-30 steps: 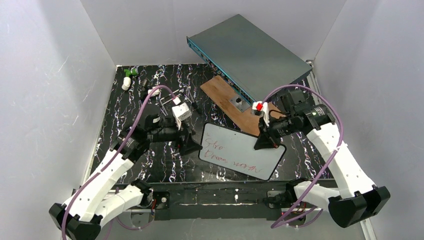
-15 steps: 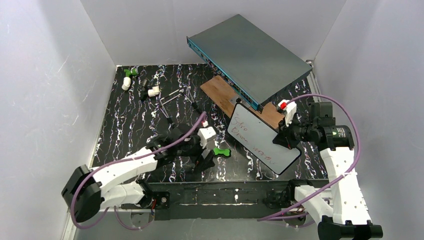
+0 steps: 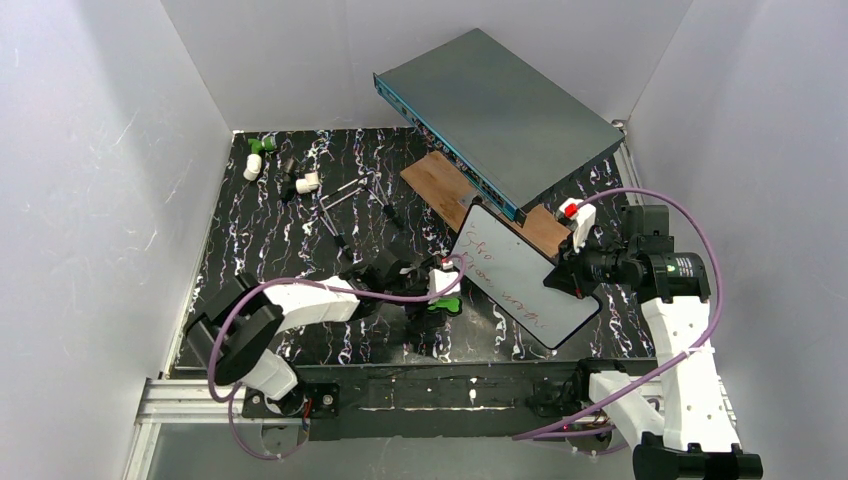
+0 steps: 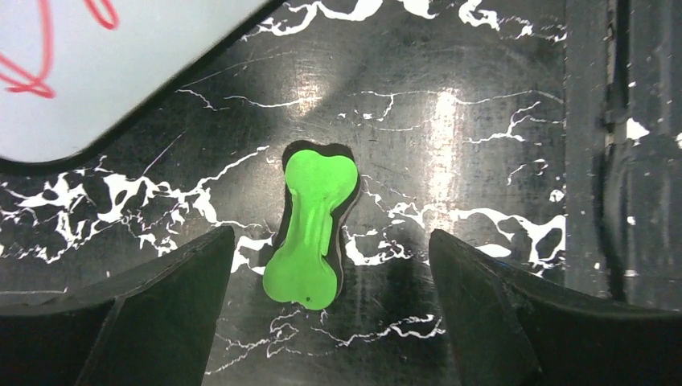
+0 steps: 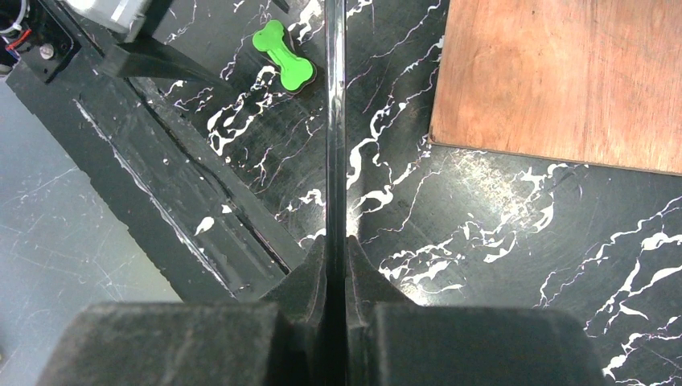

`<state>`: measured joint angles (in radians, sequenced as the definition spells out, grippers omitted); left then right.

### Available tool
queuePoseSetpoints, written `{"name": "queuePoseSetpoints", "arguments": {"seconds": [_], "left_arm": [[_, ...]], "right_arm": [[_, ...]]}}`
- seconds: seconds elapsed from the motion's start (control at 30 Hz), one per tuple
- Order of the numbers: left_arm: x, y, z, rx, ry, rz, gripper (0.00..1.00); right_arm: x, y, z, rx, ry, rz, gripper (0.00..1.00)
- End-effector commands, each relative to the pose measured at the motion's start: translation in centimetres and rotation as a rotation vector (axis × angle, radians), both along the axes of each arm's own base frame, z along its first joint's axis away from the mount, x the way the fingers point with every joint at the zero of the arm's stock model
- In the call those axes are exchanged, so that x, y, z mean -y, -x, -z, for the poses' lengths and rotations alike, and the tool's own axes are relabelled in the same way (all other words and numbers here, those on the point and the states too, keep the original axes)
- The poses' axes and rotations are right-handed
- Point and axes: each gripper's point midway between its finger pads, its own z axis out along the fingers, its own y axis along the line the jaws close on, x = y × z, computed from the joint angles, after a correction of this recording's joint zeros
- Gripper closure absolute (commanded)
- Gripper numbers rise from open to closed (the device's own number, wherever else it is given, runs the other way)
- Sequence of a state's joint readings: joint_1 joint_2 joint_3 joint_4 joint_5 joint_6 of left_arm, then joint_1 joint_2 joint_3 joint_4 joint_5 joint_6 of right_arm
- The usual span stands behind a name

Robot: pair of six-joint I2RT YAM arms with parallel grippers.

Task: Erase the whiteboard
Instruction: Pick up the whiteboard eraser from the center of the board.

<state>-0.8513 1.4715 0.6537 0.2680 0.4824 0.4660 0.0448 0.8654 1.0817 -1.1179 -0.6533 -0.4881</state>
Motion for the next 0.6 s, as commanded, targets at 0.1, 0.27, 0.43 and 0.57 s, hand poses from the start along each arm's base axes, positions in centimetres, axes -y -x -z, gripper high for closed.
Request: {"name": "queuePoseSetpoints", "arguments": {"seconds": [0.1,0.27,0.43,0.57], "left_arm": [[1.8,-0.8,0.7,0.039,-0.005,0.087,0.24],[1.9,-1.1,1.9,0.020,-0.025,0.075,0.45],[1.4,-1.5,2.9,0.027,-0.062,0.057,0.50],[1.4,-1.7,3.1,0.033,-0.074,0.051,0.54]], "right_arm": [[-1.1,-0.4,-2.2,0.088,-0.080,-0.033,0.99],[-1.1,-0.3,-2.3,0.089,-0.085,-0.039,0.99],[-1.2,-0.2,-2.4,0.087,-0.091,-0.041,0.99],[-1.2,-0.2,-2.3,0.082,-0.091,-0.043,0.99]]}}
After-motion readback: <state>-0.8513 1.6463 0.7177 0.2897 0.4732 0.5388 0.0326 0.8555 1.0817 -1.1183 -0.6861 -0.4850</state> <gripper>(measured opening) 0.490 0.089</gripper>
